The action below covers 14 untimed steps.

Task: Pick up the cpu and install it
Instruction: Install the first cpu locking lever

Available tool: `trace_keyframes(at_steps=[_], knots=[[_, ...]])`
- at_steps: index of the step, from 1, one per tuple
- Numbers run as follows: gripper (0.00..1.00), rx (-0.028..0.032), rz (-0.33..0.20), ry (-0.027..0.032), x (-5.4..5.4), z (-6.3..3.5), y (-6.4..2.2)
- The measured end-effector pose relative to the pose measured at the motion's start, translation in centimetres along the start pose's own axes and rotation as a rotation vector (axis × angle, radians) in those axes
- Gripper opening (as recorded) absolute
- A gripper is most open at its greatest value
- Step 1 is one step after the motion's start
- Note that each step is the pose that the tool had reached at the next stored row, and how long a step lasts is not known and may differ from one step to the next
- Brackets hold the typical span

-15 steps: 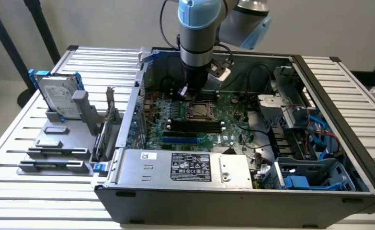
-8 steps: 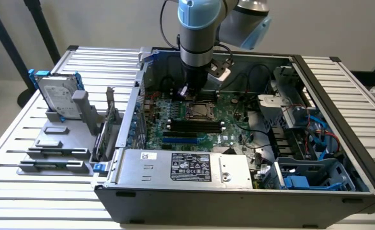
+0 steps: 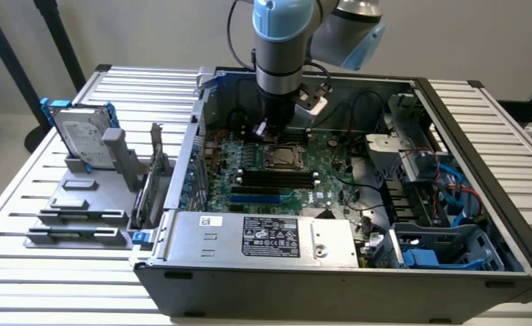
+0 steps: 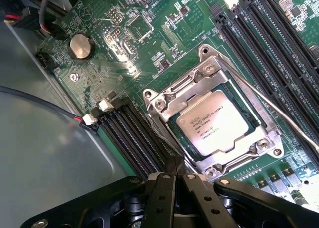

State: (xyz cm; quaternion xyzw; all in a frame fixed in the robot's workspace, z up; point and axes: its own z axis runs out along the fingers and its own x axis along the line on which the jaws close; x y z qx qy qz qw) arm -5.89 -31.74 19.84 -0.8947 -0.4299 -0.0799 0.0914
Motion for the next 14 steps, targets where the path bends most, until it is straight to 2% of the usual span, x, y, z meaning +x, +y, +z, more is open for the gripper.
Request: trace_keyframes(at_steps=[14], knots=[[0.11, 0.0024, 0.004, -0.0029, 0.22, 0.01, 0.31]])
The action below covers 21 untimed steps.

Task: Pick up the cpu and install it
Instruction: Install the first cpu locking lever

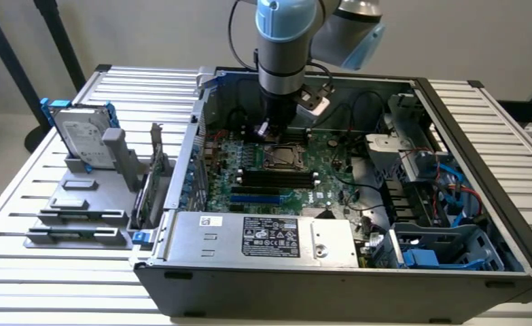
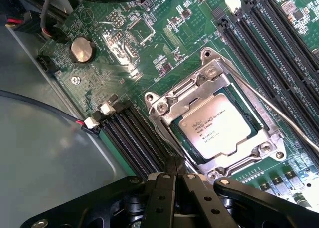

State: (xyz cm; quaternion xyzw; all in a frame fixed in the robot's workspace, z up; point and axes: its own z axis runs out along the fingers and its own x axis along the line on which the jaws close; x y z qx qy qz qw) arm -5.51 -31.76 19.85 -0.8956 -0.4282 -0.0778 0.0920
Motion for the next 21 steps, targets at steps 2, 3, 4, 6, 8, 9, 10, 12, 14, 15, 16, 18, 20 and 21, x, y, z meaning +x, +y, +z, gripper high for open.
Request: trace_keyframes(at_steps=[2, 3, 4, 6, 8, 9, 10, 12, 14, 15, 16, 18, 20, 21], knots=[[0.11, 0.0008, 0.001, -0.0007, 0.03, 0.0, 0.06], [0.11, 0.0012, 0.001, -0.0011, 0.05, 0.0, 0.09], [0.11, 0.0015, 0.001, -0.0014, 0.07, 0.0, 0.12], [0.11, 0.0021, 0.002, -0.0019, 0.09, 0.01, 0.17], [0.11, 0.0029, 0.003, -0.0024, 0.13, 0.02, 0.22], [0.11, 0.0035, 0.003, -0.0029, 0.15, 0.02, 0.25], [0.11, 0.0044, 0.004, -0.0036, 0.16, 0.02, 0.27], [0.11, 0.0061, 0.005, -0.0051, 0.16, 0.02, 0.27], [0.11, 0.0074, 0.007, -0.0063, 0.16, 0.0, 0.26], [0.11, 0.0077, 0.008, -0.0068, 0.16, -0.03, 0.26], [0.11, 0.0081, 0.009, -0.0071, 0.16, -0.06, 0.25], [0.11, 0.0089, 0.011, -0.0075, 0.14, -0.14, 0.2], [0.11, 0.0099, 0.012, -0.0079, 0.1, -0.29, 0.12], [0.11, 0.0103, 0.013, -0.0081, 0.08, -0.36, 0.08]])
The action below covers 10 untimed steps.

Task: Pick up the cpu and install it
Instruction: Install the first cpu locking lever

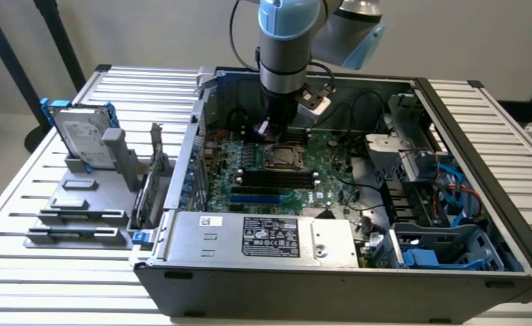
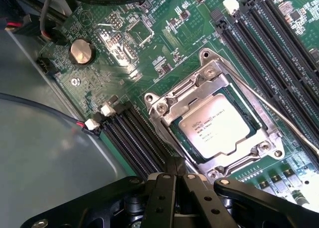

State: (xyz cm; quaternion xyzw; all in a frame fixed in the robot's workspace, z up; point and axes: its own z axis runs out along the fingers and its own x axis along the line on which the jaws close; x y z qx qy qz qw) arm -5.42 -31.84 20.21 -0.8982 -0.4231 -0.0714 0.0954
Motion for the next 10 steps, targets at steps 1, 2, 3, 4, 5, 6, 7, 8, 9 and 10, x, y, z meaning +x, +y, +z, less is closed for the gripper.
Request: trace_keyframes(at_steps=[1, 2, 3, 4, 5, 6, 7, 8, 9, 10], knots=[[0.11, 0.0004, 0.001, -0.0004, -0.02, -0.06, -0.03], [0.11, 0.0008, 0.001, -0.0006, -0.04, -0.09, -0.05], [0.11, 0.0012, 0.002, -0.0008, -0.05, -0.1, -0.05], [0.11, 0.0017, 0.003, -0.0011, -0.06, -0.11, -0.05], [0.11, 0.0022, 0.003, -0.0019, -0.08, -0.14, -0.06], [0.11, 0.0028, 0.004, -0.0025, -0.1, -0.18, -0.06], [0.11, 0.0035, 0.005, -0.0029, -0.12, -0.22, -0.07], [0.11, 0.004, 0.006, -0.0034, -0.14, -0.25, -0.07], [0.11, 0.0046, 0.006, -0.0041, -0.15, -0.28, -0.08], [0.11, 0.0049, 0.007, -0.0055, -0.19, -0.32, -0.07]])
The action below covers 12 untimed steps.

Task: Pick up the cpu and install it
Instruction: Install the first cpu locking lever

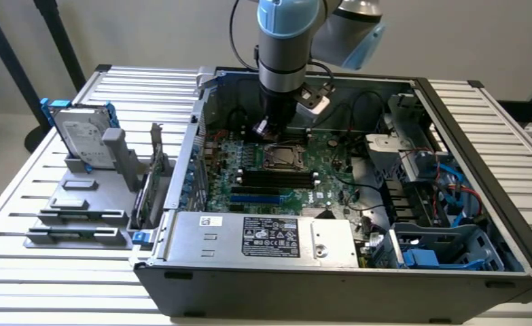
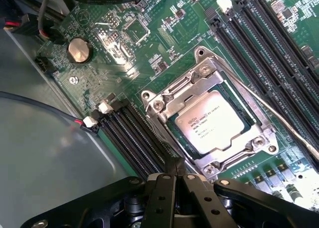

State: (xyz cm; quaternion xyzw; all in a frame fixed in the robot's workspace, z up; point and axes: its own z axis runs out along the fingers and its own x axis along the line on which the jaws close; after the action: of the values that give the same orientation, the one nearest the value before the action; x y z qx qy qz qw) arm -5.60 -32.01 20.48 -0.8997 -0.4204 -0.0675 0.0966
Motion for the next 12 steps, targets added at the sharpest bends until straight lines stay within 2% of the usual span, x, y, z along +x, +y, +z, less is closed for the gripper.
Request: trace_keyframes(at_steps=[6, 12], knots=[[0.11, 0.0022, 0.001, -0.0011, -0.06, -0.01, 0.06], [0.11, 0.0002, 0.012, 0.0004, -0.12, 0.0, -0.03]])
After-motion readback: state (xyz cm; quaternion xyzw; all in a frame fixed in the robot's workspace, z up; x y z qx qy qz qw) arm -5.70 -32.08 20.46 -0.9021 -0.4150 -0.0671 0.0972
